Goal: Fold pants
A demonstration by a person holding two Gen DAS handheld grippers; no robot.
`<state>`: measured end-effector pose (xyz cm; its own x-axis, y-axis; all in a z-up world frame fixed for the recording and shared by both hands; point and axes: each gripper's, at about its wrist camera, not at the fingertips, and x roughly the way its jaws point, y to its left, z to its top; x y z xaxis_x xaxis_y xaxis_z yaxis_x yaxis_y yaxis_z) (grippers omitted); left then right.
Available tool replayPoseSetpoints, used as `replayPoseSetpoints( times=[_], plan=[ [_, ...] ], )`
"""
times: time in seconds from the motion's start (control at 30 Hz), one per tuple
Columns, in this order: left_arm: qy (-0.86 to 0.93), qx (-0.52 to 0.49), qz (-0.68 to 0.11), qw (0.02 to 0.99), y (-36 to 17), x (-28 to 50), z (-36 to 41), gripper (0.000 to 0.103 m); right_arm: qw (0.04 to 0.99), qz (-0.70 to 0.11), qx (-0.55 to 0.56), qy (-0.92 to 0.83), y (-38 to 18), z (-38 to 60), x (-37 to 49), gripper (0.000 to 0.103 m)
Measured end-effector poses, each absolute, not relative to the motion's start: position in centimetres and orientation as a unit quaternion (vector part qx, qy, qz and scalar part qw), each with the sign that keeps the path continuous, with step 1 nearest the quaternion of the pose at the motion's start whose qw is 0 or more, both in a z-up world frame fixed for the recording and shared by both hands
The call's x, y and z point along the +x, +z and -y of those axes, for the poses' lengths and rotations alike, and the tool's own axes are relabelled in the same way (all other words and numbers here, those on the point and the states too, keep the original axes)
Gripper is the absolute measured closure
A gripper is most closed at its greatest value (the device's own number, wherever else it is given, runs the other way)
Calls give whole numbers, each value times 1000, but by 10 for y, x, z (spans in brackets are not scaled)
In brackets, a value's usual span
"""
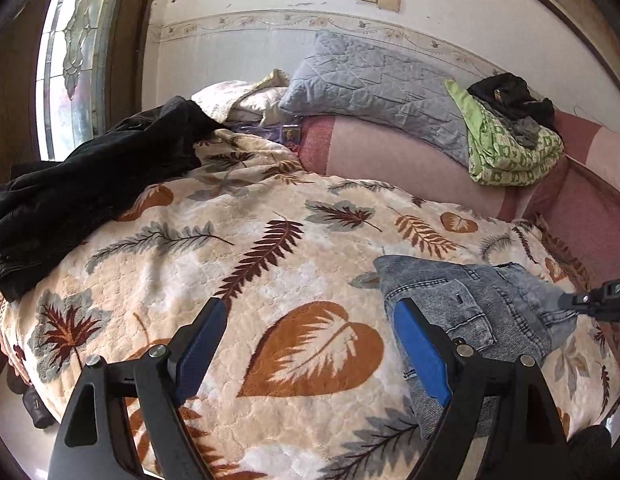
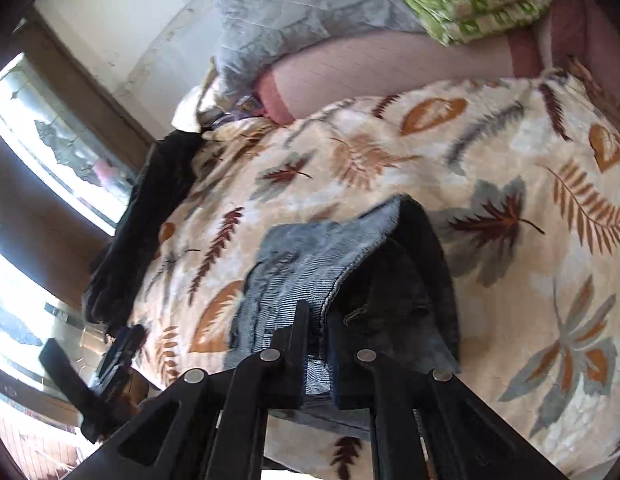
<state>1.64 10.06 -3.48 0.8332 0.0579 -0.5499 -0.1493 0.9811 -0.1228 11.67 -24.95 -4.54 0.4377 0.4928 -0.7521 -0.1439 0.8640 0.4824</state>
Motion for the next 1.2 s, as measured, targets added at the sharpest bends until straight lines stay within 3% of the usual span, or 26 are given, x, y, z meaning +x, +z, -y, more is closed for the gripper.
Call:
replayPoseSetpoints(
  times=[0.17, 0.27, 0.37, 0.5, 0.57, 0.63, 0.67, 0.87, 1.2],
  plan=[
    [20, -40, -313, 949, -28, 48, -50, 17, 786, -544, 228, 185, -123, 279, 103, 95],
    [-3, 24, -380, 925, -55, 78, -6, 17, 783, -547, 233, 184, -142, 279, 103, 94],
    [5, 123, -453, 883, -110, 94, 32, 17, 785, -546, 223, 189, -136, 276, 107, 90],
    [6, 101, -429, 897, -109, 88, 27, 17, 810, -523, 188, 185, -101, 282, 101, 77],
    [-3, 84, -438, 895, -108, 90, 22, 17, 831, -497, 178, 175, -85, 290, 99, 65],
    [-7, 77, -437, 896, -106, 90, 21, 17, 839, -486, 197, 146, -84, 304, 104, 21],
    [-9, 76, -438, 896, -106, 90, 20, 17, 832, -489, 222, 137, -90, 311, 105, 19],
    [-13, 23, -434, 901, -96, 87, 6, 17, 747, -541, 351, 161, -133, 318, 103, 19],
    [-6, 0, -399, 917, -77, 65, -10, 17, 768, -543, 293, 170, -124, 283, 87, 19]
  ],
)
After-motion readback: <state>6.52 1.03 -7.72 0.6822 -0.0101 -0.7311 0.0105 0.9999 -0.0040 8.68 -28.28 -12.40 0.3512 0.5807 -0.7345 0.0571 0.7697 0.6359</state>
